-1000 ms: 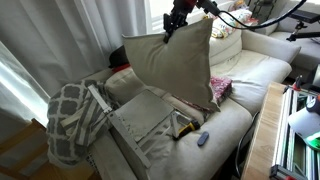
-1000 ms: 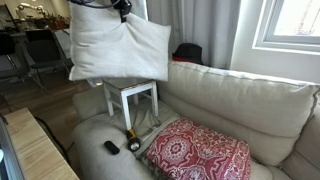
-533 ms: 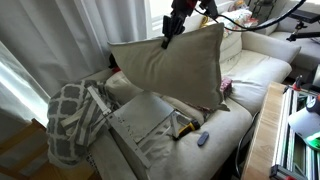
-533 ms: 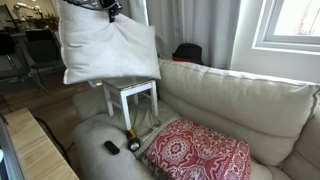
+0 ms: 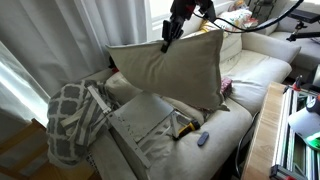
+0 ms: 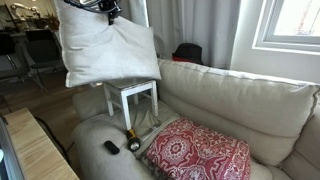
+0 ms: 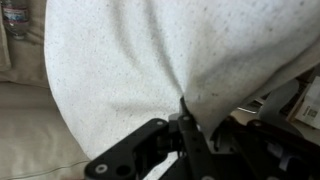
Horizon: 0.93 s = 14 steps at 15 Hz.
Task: Turn the chair then put the pillow on the chair
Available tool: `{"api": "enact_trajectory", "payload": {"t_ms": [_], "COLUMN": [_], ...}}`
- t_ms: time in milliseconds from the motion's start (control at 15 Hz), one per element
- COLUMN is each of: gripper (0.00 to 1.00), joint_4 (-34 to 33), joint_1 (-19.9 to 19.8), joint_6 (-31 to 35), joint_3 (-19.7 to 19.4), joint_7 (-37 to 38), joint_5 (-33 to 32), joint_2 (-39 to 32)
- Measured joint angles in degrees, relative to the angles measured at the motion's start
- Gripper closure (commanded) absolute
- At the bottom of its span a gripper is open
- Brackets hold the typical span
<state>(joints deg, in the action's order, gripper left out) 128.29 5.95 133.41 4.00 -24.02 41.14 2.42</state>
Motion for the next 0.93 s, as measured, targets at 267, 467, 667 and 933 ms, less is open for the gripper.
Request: {"api": "enact_trajectory", "payload": {"t_ms": [267,467,667,933], "gripper": [0.96,0.96,0.96,0.96], "joint_4": [-0.1,-0.2,-0.3,-0.3], "joint_1": [1.1,1.8,2.5,3.8], "joint_6": [1.6,4.2,6.2,9.6], "joint_3": [1.6,2.5,3.4,4.7], "joint_7": [-3.4,-5.1,-7.6,-10.0], "joint_5": [2.5,4.5,7.1,10.0], "joint_2": [-0.6,-0.5,-0.5,-1.2]}}
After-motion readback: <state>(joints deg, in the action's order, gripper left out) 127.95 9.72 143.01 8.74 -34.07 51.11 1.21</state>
